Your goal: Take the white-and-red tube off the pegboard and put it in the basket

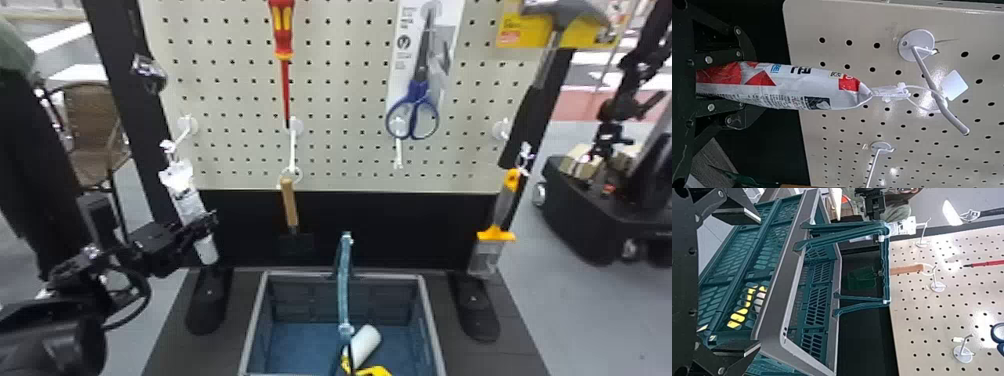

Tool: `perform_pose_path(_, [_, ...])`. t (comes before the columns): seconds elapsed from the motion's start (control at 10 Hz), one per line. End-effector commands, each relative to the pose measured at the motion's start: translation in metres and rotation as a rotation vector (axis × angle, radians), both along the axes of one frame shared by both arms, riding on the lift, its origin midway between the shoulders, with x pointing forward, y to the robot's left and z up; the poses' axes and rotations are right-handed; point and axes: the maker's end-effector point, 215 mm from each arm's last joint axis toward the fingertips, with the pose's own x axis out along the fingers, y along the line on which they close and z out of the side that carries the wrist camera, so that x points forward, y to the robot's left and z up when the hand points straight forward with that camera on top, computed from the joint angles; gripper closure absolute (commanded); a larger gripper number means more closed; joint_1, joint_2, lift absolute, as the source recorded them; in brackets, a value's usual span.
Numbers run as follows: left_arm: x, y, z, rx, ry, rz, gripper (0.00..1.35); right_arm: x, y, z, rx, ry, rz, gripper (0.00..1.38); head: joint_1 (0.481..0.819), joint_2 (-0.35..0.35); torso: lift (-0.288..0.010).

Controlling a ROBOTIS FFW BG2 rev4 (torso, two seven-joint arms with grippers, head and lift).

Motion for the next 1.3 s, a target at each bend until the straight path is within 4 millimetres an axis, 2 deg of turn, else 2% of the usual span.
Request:
perform_pose_path(0.0, [-0.001,0.001,-0.002,0.002,0.002,0.003,1.20,0.000,0.000,0.001,0.001,-0.001,0.000,0.18,0.549,0.000,-0.100])
perform_pose_path(0.4, [-0.002,0.002,-0.006,0.006,0.008,0.011,1.20,0.001,0.000,0.001,0.000,-0.001,-0.001,0.18,0.549,0.000,-0.100])
perform_pose_path(0.8, [0.000,0.003,-0.002,0.028,-0.007,0.022,1.20,0.000,0.000,0.000,-0.001,0.002,-0.001,0.18,0.549,0.000,-0.100])
perform_pose_path(1.2, [-0.004,0.014,0.014,0.081,-0.062,0.069,1.20,0.000,0.001,-0.003,0.000,0.010,0.001,0.18,0.549,0.000,-0.100])
